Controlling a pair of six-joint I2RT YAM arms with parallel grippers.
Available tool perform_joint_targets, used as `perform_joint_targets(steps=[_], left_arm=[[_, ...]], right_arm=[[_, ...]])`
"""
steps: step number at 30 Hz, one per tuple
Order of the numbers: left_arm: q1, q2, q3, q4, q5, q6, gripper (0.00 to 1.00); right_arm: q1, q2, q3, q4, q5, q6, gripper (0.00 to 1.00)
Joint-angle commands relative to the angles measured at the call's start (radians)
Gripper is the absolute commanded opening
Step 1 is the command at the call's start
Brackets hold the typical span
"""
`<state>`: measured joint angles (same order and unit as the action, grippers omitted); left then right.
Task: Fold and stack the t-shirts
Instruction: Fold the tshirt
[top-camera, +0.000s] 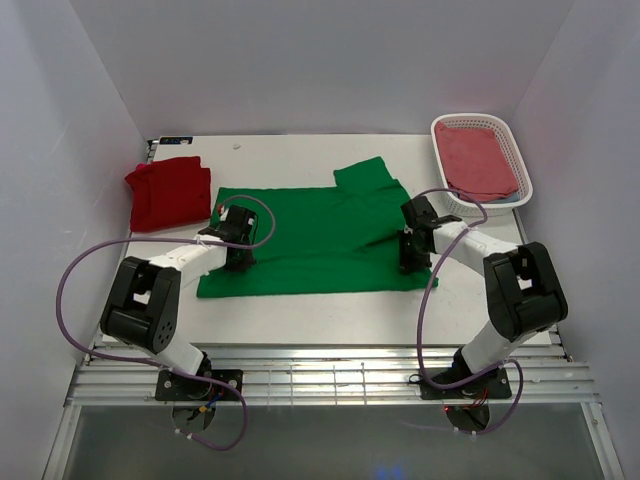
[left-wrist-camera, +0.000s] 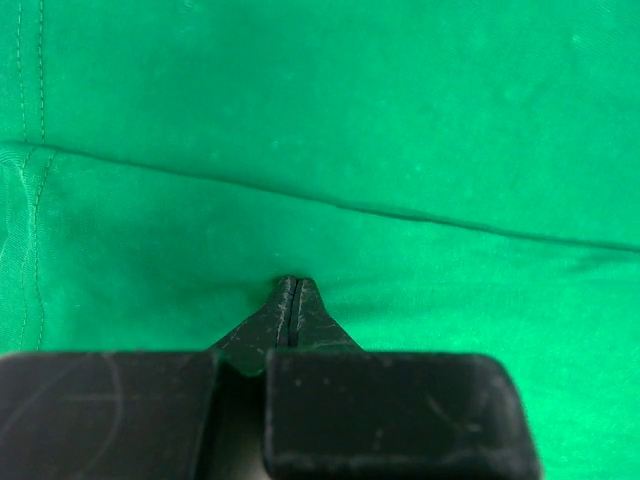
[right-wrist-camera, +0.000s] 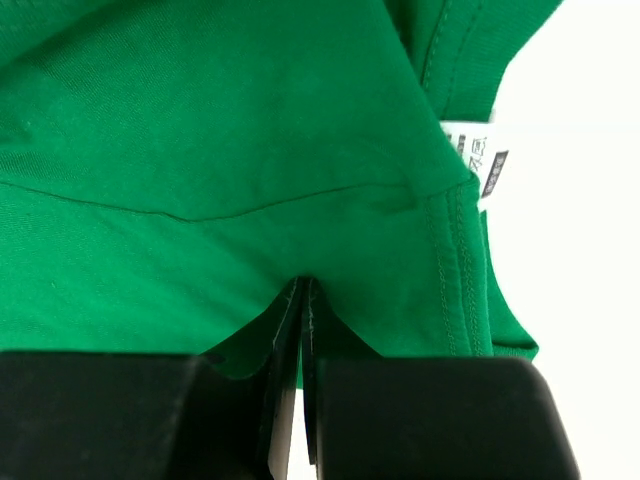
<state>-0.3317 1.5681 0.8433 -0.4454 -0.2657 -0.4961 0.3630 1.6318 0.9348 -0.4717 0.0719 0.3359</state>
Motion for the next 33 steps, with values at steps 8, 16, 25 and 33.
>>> perform_joint_targets(steps=[8, 16, 25, 33], left_arm=[[-0.004, -0.102, -0.093, -0.101, 0.011, -0.059, 0.00], [-0.030, -0.227, -0.044, -0.075, 0.005, -0.035, 0.00], [-0.133, -0.267, 0.212, 0.060, 0.190, -0.024, 0.22], [-0.374, -0.055, 0.280, 0.201, 0.396, -0.052, 0.54]], right_arm=[[0.016, -0.130, -0.155, -0.206, -0.021, 0.048, 0.08], [0.017, -0.227, -0.013, -0.301, -0.011, 0.009, 0.08], [0.017, -0.061, 0.413, -0.312, -0.030, -0.110, 0.37], [0.008, 0.207, 0.576, -0.288, -0.063, -0.185, 0.40]])
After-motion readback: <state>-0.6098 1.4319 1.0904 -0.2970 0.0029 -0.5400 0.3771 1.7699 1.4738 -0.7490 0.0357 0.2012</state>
